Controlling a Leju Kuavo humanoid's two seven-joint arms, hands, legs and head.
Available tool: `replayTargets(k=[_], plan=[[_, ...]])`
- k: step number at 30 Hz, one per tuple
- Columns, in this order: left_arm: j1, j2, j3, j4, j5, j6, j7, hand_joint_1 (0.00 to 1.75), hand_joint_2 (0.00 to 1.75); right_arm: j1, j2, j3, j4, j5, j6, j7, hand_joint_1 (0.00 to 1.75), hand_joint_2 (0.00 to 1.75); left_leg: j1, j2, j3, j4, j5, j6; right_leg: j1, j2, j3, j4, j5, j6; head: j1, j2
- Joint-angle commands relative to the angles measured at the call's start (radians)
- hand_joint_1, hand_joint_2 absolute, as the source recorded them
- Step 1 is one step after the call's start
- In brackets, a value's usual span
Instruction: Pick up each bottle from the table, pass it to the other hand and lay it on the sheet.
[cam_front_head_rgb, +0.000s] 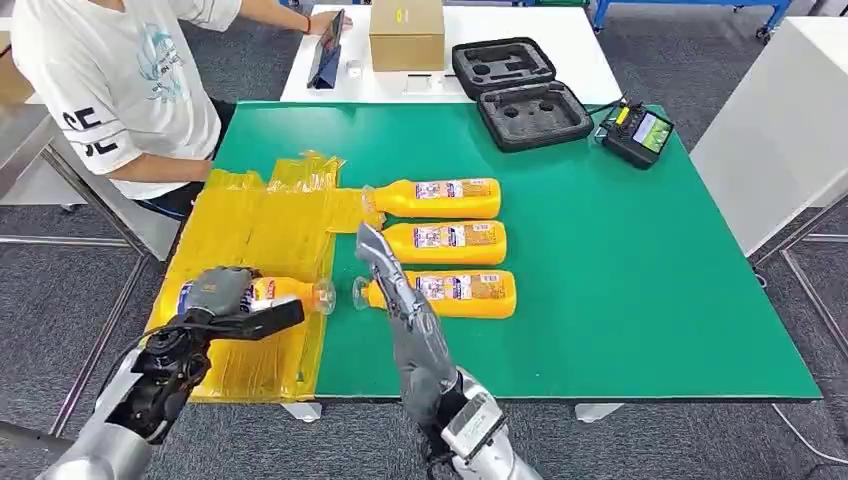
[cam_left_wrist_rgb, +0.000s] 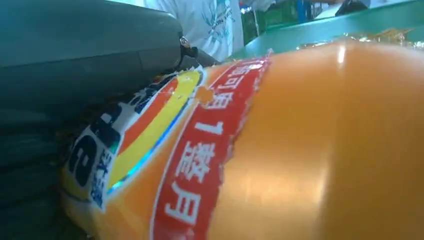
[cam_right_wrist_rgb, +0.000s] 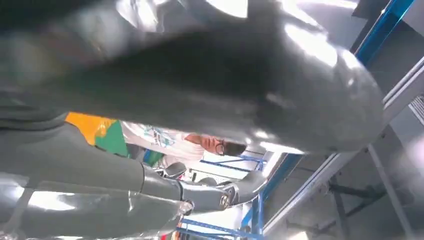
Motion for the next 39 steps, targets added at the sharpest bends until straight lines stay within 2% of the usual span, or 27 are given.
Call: replayTargets(k=[1,3,7,8,13,16,19,22,23,25,28,29,30,31,32,34,35,37,38,39], plan=[[-0.047,-0.020,-0.037,0.186,0.056,-0.080,-0.062,0.00,1.75,-0.023,0.011,-0.044,0.097,-0.003,0.002,0.001,0.00,0.00,0.000,0.000,0.002,-0.001,0.001,-0.001,0.000,0.000,0.002,-0.001,0.001,-0.001,0.000,0.000],[-0.049,-0.026,-0.030,0.207,0.121,-0.156,-0.109,0.00,1.75,-0.018,0.012,-0.052,0.104,-0.002,0.002,0.001,0.00,0.00,0.000,0.000,0.003,-0.002,0.002,0.000,0.000,0.000,0.003,-0.001,0.001,-0.002,0.000,0.000],[-0.053,-0.027,-0.035,0.216,0.126,-0.162,-0.110,0.00,1.75,-0.022,0.013,-0.054,0.111,-0.001,0.002,0.001,0.00,0.00,0.000,0.000,0.004,-0.002,0.003,0.000,0.000,0.000,0.005,-0.003,0.002,-0.002,0.000,0.000],[-0.066,-0.035,-0.028,0.236,0.167,-0.202,-0.133,0.00,0.00,-0.025,0.014,-0.055,0.114,0.001,0.001,0.003,0.00,0.00,0.000,0.000,0.005,-0.002,0.003,0.000,0.000,0.000,0.006,-0.002,0.002,-0.001,0.000,0.000],[-0.108,-0.062,0.021,0.288,0.382,-0.349,-0.180,0.00,0.00,-0.017,0.014,-0.066,0.121,0.019,-0.010,0.022,0.00,0.00,-0.001,-0.001,0.005,-0.002,0.003,0.001,-0.001,-0.002,0.006,-0.001,0.003,0.001,0.000,0.000],[-0.118,-0.082,0.099,0.314,0.548,-0.468,-0.190,0.00,0.00,-0.010,0.012,-0.068,0.127,0.025,-0.019,0.028,0.00,0.00,0.000,0.000,0.006,-0.002,0.003,0.001,0.000,0.000,0.007,-0.002,0.003,0.000,0.000,0.000],[-0.110,-0.077,0.093,0.305,0.560,-0.468,-0.190,0.00,0.00,-0.009,0.012,-0.067,0.132,0.024,-0.019,0.027,0.00,0.00,0.000,0.001,0.007,-0.002,0.002,0.001,-0.001,0.001,0.008,-0.002,0.003,0.001,0.000,0.000],[-0.107,-0.107,0.218,0.328,0.793,-0.593,-0.168,0.00,0.00,-0.008,0.012,-0.063,0.142,0.040,-0.034,0.035,0.00,0.00,0.000,0.002,0.008,-0.003,0.002,0.000,0.000,0.002,0.008,-0.004,0.003,0.000,0.000,0.000],[-0.098,-0.117,0.251,0.324,0.857,-0.592,-0.165,0.00,0.00,-0.009,0.010,-0.061,0.149,0.057,-0.051,0.036,0.00,0.00,0.000,0.002,0.008,-0.004,0.002,0.000,0.000,0.003,0.009,-0.004,0.003,0.000,0.000,0.000],[-0.090,-0.135,0.290,0.286,0.992,-0.507,-0.188,0.00,0.00,-0.006,0.008,-0.060,0.157,0.070,-0.069,0.032,0.00,0.00,-0.001,0.001,0.009,-0.004,0.002,0.000,-0.001,0.002,0.009,-0.004,0.003,0.001,0.000,0.000],[-0.092,-0.133,0.275,0.274,1.006,-0.490,-0.180,0.00,0.00,-0.002,0.007,-0.060,0.156,0.072,-0.072,0.031,0.00,0.00,-0.001,0.001,0.008,-0.003,0.002,0.001,-0.001,0.001,0.009,-0.004,0.003,0.001,0.000,0.000],[-0.075,-0.146,0.284,0.216,1.012,-0.273,-0.261,0.00,0.00,0.005,0.005,-0.060,0.150,0.090,-0.088,0.029,0.00,0.00,0.000,0.000,0.007,-0.002,0.002,0.001,0.000,0.000,0.008,-0.002,0.002,0.001,0.000,0.000],[-0.074,-0.152,0.279,0.193,1.009,-0.181,-0.303,0.00,0.00,0.008,0.003,-0.059,0.150,0.118,-0.110,0.030,0.00,0.00,0.000,0.001,0.007,-0.002,0.002,0.000,0.000,0.001,0.007,-0.003,0.003,0.001,0.000,0.000],[-0.064,-0.163,0.293,0.143,1.001,-0.003,-0.380,0.00,0.00,0.002,-0.006,-0.054,0.163,0.225,-0.181,0.056,0.00,0.00,0.000,-0.001,0.005,-0.002,0.002,0.001,0.000,-0.001,0.006,-0.002,0.002,0.001,0.001,0.000],[-0.038,-0.167,0.298,0.068,1.029,0.122,-0.409,0.00,1.75,-0.016,-0.017,-0.042,0.198,0.430,-0.304,0.136,0.00,1.75,0.000,-0.001,0.005,-0.002,0.002,0.001,0.000,-0.001,0.007,-0.003,0.002,0.001,0.000,0.000],[0.011,-0.147,0.271,-0.039,0.967,0.335,-0.493,0.00,1.75,-0.037,-0.025,-0.066,0.250,0.692,-0.383,0.296,0.00,1.75,0.001,0.001,0.005,-0.001,0.001,0.001,0.001,0.002,0.006,-0.003,0.003,0.001,0.000,0.000],[0.030,-0.138,0.258,-0.067,0.940,0.379,-0.509,0.00,1.75,-0.043,-0.025,-0.079,0.265,0.788,-0.403,0.352,0.00,1.75,0.001,0.003,0.003,0.000,0.000,-0.001,0.001,0.003,0.004,-0.002,0.003,0.001,0.000,0.000],[0.116,-0.128,0.238,-0.263,0.888,0.555,-0.518,0.00,1.75,-0.071,-0.041,-0.138,0.322,1.060,-0.368,0.545,0.00,1.75,0.001,0.006,0.002,-0.001,0.000,-0.001,0.001,0.005,0.001,-0.002,0.004,0.000,0.000,0.000],[0.150,-0.133,0.253,-0.347,0.881,0.596,-0.518,0.00,1.75,-0.096,-0.055,-0.157,0.362,1.135,-0.304,0.621,0.00,1.75,0.000,0.007,0.002,-0.002,0.000,-0.001,0.000,0.007,0.000,-0.002,0.004,0.001,0.000,0.000],[0.174,-0.160,0.302,-0.417,0.798,0.596,-0.518,0.00,1.75,-0.113,-0.058,-0.182,0.393,1.136,-0.269,0.653,0.00,1.75,0.001,0.007,0.002,-0.001,-0.001,-0.001,0.001,0.007,0.000,-0.003,0.004,0.001,0.000,0.000]])
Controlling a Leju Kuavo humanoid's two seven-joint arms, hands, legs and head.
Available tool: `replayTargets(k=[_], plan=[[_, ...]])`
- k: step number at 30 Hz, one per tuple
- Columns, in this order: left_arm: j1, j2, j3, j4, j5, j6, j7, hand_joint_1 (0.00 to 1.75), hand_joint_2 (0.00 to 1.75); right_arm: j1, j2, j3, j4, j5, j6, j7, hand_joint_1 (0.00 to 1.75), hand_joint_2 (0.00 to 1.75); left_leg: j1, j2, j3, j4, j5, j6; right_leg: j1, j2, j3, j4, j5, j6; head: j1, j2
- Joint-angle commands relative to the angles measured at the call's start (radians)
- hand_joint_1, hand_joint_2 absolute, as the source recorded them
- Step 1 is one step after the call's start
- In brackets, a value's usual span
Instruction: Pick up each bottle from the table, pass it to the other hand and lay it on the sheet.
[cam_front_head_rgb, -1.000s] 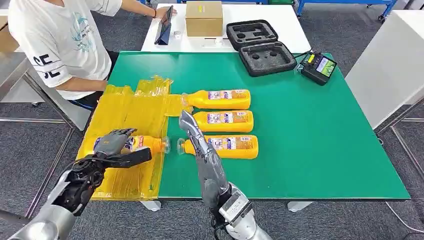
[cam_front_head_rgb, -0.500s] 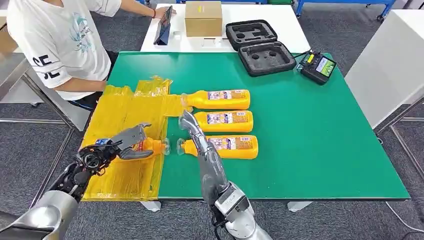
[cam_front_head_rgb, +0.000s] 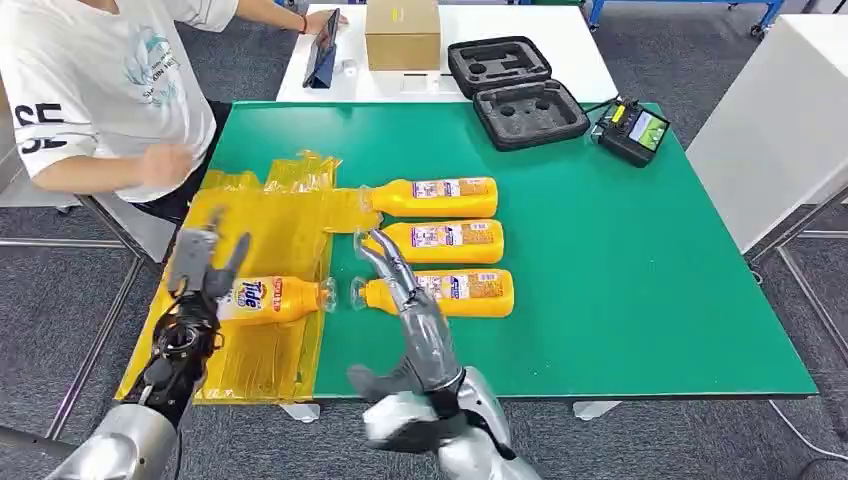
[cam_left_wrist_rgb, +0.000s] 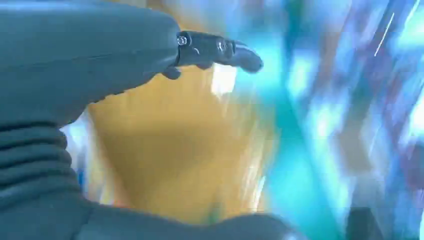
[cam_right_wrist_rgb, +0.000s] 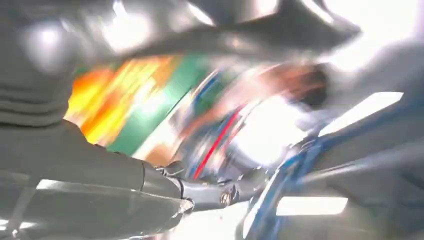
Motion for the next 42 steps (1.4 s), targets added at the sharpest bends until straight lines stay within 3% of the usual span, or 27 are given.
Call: replayTargets(k=[1,5,9,12,21,42], plan=[[0.204,-0.039,0.057,-0.491,-0.177,0.321,-0.048,0.00,1.75,-0.117,-0.060,-0.138,0.262,0.491,0.079,0.389,0.00,1.75,0.001,0.001,0.002,0.000,-0.002,0.000,0.001,0.002,0.002,-0.002,-0.001,0.000,0.000,0.000],[0.266,-0.077,0.120,-0.635,-0.232,0.321,-0.048,0.00,1.75,-0.164,-0.103,-0.183,0.374,0.571,0.262,0.527,0.00,1.75,0.001,0.000,-0.001,0.001,-0.002,0.000,0.001,0.001,0.000,-0.002,-0.002,0.001,0.001,0.000],[0.290,-0.076,0.108,-0.649,-0.204,0.321,-0.048,0.00,1.75,-0.204,-0.121,-0.215,0.444,0.532,0.317,0.539,0.00,1.75,0.001,0.001,-0.001,0.000,-0.003,0.000,0.001,0.003,0.001,-0.002,-0.002,0.001,0.000,0.000],[0.294,-0.062,0.097,-0.639,-0.186,0.321,-0.048,0.00,1.75,-0.217,-0.097,-0.274,0.482,0.528,0.320,0.493,0.00,1.75,0.000,0.000,-0.003,0.000,-0.002,0.001,0.000,0.001,-0.001,-0.001,-0.002,0.001,0.000,0.000],[0.307,-0.093,0.121,-0.625,-0.188,0.321,-0.048,0.00,1.75,-0.340,-0.101,-0.233,0.693,0.422,0.335,0.454,0.00,1.75,0.000,0.001,-0.003,0.000,-0.002,0.001,0.000,0.002,-0.003,-0.001,-0.001,0.001,0.000,0.000],[0.319,-0.100,0.130,-0.618,-0.192,0.321,-0.048,0.00,1.75,-0.421,-0.078,-0.244,0.803,0.333,0.340,0.374,0.00,1.75,0.000,0.000,-0.002,0.000,-0.003,0.000,0.000,0.001,-0.001,0.000,-0.003,0.000,0.000,0.000]])
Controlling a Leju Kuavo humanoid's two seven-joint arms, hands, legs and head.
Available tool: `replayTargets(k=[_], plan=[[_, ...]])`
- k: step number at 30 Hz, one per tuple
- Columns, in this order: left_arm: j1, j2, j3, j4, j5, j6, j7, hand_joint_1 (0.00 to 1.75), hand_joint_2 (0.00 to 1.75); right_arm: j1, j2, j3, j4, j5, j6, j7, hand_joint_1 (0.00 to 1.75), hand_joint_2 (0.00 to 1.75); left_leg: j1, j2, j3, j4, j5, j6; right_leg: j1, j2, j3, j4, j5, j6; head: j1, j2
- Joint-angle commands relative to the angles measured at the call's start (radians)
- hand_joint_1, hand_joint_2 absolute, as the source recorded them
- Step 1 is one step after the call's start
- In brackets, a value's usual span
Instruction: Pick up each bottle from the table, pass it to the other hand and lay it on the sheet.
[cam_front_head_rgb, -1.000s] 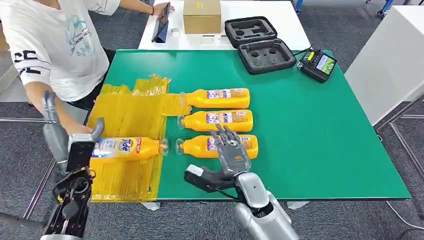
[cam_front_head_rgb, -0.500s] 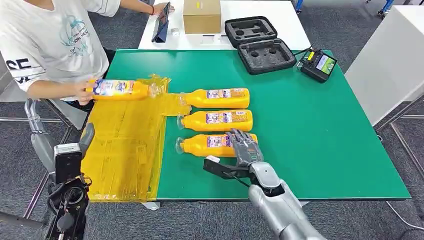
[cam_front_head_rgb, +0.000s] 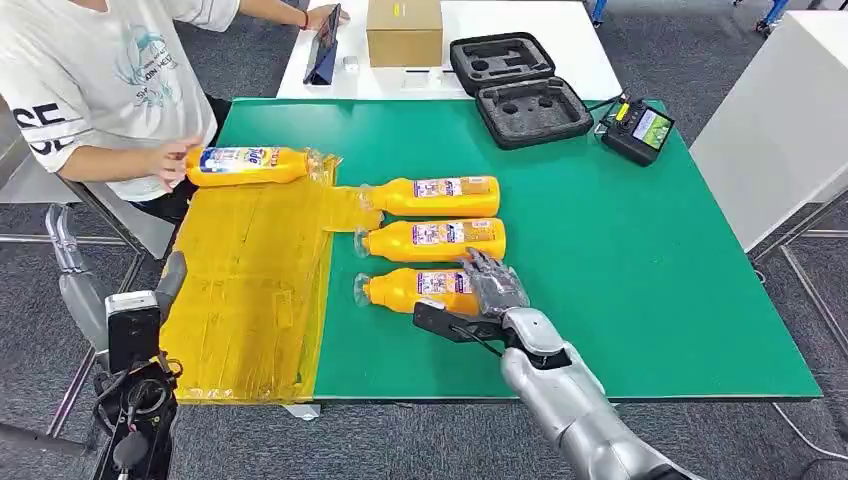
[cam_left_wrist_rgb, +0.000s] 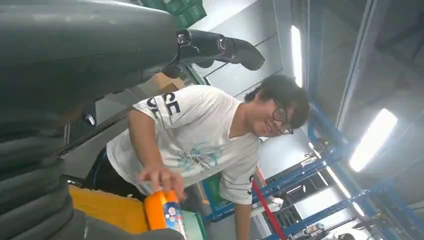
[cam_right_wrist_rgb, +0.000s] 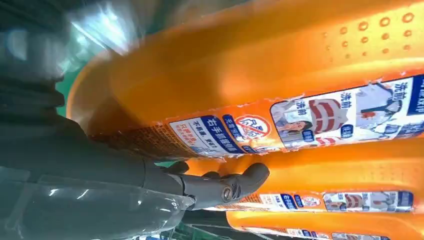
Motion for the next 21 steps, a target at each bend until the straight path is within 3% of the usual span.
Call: replayTargets(k=[1,7,8,9,21], plan=[[-0.016,-0.021,0.029,0.030,0.010,-0.001,0.004,0.00,1.75,-0.061,0.022,-0.018,0.119,-0.036,0.006,-0.041,0.00,1.75,0.000,0.000,0.003,-0.001,-0.001,-0.001,0.000,0.001,0.003,-0.001,-0.001,-0.001,0.000,0.000],[-0.022,-0.017,0.028,0.048,0.037,-0.001,0.004,0.00,1.75,-0.099,0.032,-0.028,0.187,-0.126,0.102,-0.103,0.05,1.75,0.000,0.000,0.002,0.000,-0.001,0.000,0.000,0.001,0.002,0.000,-0.001,0.000,0.000,0.000],[-0.022,-0.017,0.029,0.051,0.043,-0.001,0.004,0.00,1.75,-0.103,0.031,-0.023,0.197,-0.126,0.108,-0.103,1.40,1.75,0.001,0.000,0.005,0.000,-0.002,-0.001,0.000,0.001,0.005,-0.001,-0.001,-0.001,0.000,0.000],[-0.022,-0.015,0.030,0.055,0.048,-0.001,0.004,0.00,1.75,-0.109,0.031,-0.021,0.216,-0.145,0.134,-0.121,1.71,1.75,0.000,0.000,0.004,-0.001,-0.001,-0.001,0.000,0.001,0.004,-0.001,-0.001,-0.001,0.000,0.000],[-0.017,-0.008,0.019,0.064,0.100,-0.001,0.004,0.00,1.75,-0.118,0.026,0.000,0.235,-0.217,0.208,-0.194,1.75,1.75,0.000,-0.001,0.005,-0.001,-0.001,-0.001,0.000,0.000,0.005,-0.002,-0.001,-0.001,0.000,0.000]])
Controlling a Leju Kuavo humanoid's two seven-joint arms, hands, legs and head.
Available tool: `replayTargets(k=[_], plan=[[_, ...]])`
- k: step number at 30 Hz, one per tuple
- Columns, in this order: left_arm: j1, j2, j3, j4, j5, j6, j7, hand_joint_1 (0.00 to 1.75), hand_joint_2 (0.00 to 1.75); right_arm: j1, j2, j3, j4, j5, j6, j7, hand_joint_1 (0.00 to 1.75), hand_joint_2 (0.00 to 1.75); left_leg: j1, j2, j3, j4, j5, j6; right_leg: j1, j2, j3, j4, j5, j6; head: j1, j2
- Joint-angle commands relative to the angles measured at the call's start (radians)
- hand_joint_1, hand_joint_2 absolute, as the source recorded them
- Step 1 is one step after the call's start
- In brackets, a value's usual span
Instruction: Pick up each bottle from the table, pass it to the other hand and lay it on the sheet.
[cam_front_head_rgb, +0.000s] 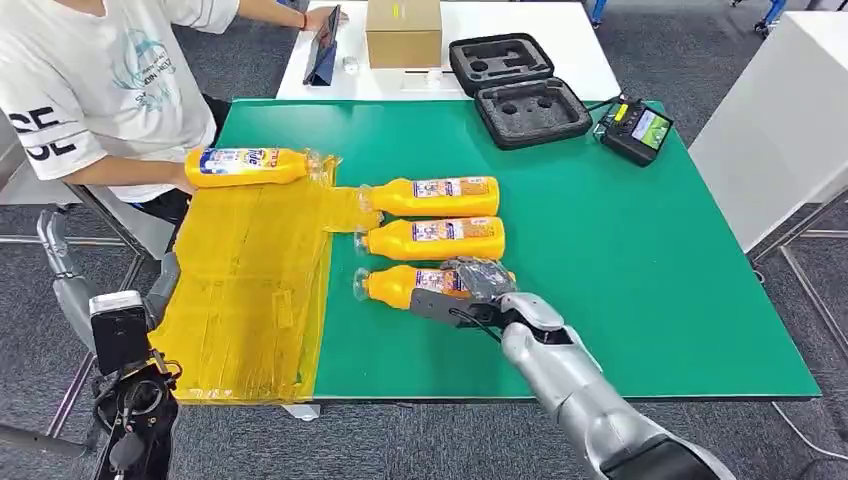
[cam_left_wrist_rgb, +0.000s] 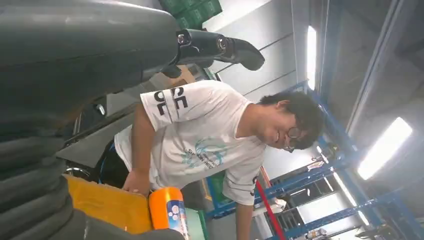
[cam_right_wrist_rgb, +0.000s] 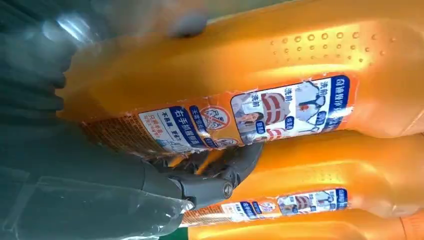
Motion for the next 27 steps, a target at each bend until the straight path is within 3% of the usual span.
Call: replayTargets(k=[1,7,8,10,12,14,18,22,27], plan=[[-0.020,-0.009,0.011,0.061,0.016,-0.001,0.004,0.00,1.75,-0.008,0.006,0.012,0.102,-0.054,0.069,-0.053,1.75,1.75,0.001,-0.001,0.005,-0.002,-0.002,-0.001,0.001,0.000,0.006,-0.002,-0.002,-0.001,0.000,0.000],[-0.023,-0.002,-0.003,0.075,0.049,-0.001,0.004,0.00,1.75,-0.007,-0.004,0.042,0.109,-0.111,0.131,-0.126,1.75,1.75,0.001,-0.001,0.005,-0.002,-0.001,-0.001,0.001,0.000,0.005,-0.002,-0.001,-0.001,0.000,0.000],[-0.022,-0.002,-0.007,0.074,0.052,-0.001,0.004,0.00,1.75,-0.001,0.003,0.024,0.097,-0.156,0.151,-0.187,1.75,1.75,0.001,-0.002,0.007,-0.002,-0.002,-0.001,0.001,0.000,0.008,-0.003,-0.002,-0.001,0.000,0.000],[-0.015,0.010,-0.044,0.077,0.106,-0.001,0.004,0.00,1.75,0.041,0.021,-0.027,0.005,-0.303,0.195,-0.412,1.75,1.75,0.001,-0.001,0.005,-0.002,-0.001,-0.001,0.001,0.000,0.005,-0.002,-0.001,-0.001,0.000,0.000],[0.002,0.014,-0.070,0.067,0.163,-0.011,0.004,0.00,1.75,0.093,0.058,-0.091,-0.131,-0.474,0.251,-0.514,1.75,1.75,0.001,-0.001,0.006,-0.002,-0.001,-0.001,0.001,0.001,0.006,-0.002,-0.001,-0.001,0.000,0.000],[0.030,0.000,-0.061,0.049,0.243,-0.068,0.004,0.00,1.75,0.141,0.090,-0.119,-0.281,-0.630,0.289,-0.487,1.75,1.75,0.001,0.000,0.006,-0.001,-0.002,-0.002,0.001,0.002,0.005,-0.001,-0.002,-0.001,0.000,0.000],[0.030,0.000,-0.061,0.049,0.243,-0.068,0.004,0.00,1.75,0.141,0.090,-0.119,-0.281,-0.630,0.289,-0.487,1.75,1.75,0.001,0.000,0.003,0.000,-0.002,-0.001,0.001,0.003,0.003,0.000,-0.002,-0.001,0.000,0.000],[0.094,-0.025,-0.009,0.055,0.517,-0.350,0.068,0.00,1.75,0.166,0.121,-0.110,-0.383,-0.761,0.100,-0.516,1.75,1.75,0.000,0.003,0.002,-0.001,-0.001,0.000,0.001,0.004,0.001,0.000,-0.001,-0.001,0.001,0.000],[0.134,-0.029,-0.056,0.040,0.635,-0.558,0.137,0.00,1.75,0.203,0.111,-0.082,-0.418,-0.808,0.001,-0.514,1.75,1.75,0.000,0.001,0.001,-0.001,-0.002,-0.001,0.002,0.003,0.001,-0.001,-0.001,-0.001,0.000,0.000]])
